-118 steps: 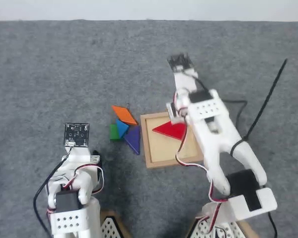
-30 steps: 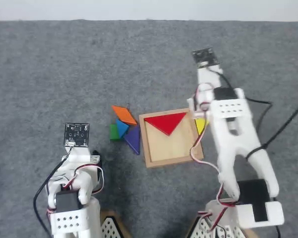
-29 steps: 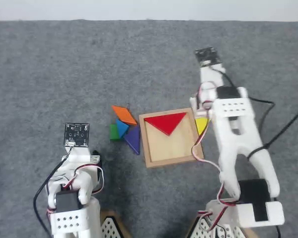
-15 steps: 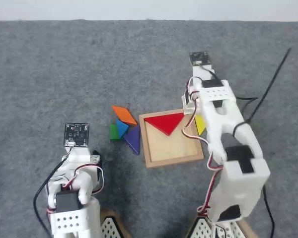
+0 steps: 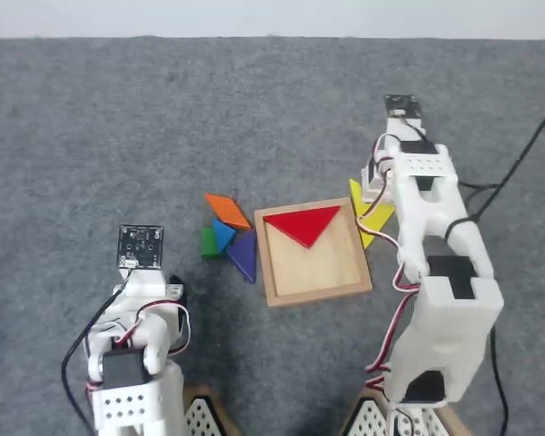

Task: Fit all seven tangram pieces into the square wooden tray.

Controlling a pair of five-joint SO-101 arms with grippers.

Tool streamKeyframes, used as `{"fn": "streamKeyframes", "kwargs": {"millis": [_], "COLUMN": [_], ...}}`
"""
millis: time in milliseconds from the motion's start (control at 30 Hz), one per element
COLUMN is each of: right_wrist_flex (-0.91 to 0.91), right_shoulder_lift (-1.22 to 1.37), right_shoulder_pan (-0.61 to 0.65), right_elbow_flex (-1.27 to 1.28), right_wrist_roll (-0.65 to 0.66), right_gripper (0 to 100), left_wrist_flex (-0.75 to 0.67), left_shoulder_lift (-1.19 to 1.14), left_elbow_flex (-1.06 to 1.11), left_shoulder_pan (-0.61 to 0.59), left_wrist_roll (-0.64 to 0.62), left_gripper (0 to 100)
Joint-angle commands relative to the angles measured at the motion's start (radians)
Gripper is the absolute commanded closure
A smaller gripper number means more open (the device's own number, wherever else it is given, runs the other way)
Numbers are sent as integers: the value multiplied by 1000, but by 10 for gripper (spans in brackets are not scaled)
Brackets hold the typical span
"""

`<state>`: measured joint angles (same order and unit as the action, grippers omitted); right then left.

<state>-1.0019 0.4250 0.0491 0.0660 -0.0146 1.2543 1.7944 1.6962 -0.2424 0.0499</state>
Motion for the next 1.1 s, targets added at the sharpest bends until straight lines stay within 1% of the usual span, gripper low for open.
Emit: {"fn": "streamKeyframes", "kwargs": {"millis": [0, 100, 200, 367, 500, 600, 733, 933, 1067], "right_wrist_flex": [-16, -16, -13, 27, 97, 131, 122, -18, -77], "right_shoulder_lift": [1, -7, -67, -170, -151, -108, -19, 105, 139], "right_shoulder_pan": [-41, -25, 41, 170, 205, 200, 170, 102, 53], "right_elbow_flex": [38, 43, 41, 41, 41, 31, -20, -160, -186], "right_wrist_roll": [31, 28, 25, -52, -106, -141, -150, -181, -180], "right_gripper": [811, 811, 809, 808, 808, 807, 807, 808, 810], "left_wrist_flex": [6, 6, 6, 6, 6, 6, 6, 6, 6], "left_shoulder_lift": [23, 23, 23, 23, 23, 23, 23, 23, 23], "left_elbow_flex": [-12, -12, -12, -12, -12, -12, -12, -12, -12], "left_shoulder_pan": [-3, -3, -3, -3, -3, -3, -3, -3, -3], "left_wrist_roll": [-11, -11, -11, -11, -11, -11, -11, -11, -11], "left_gripper": [900, 900, 900, 900, 900, 900, 900, 900, 900]}}
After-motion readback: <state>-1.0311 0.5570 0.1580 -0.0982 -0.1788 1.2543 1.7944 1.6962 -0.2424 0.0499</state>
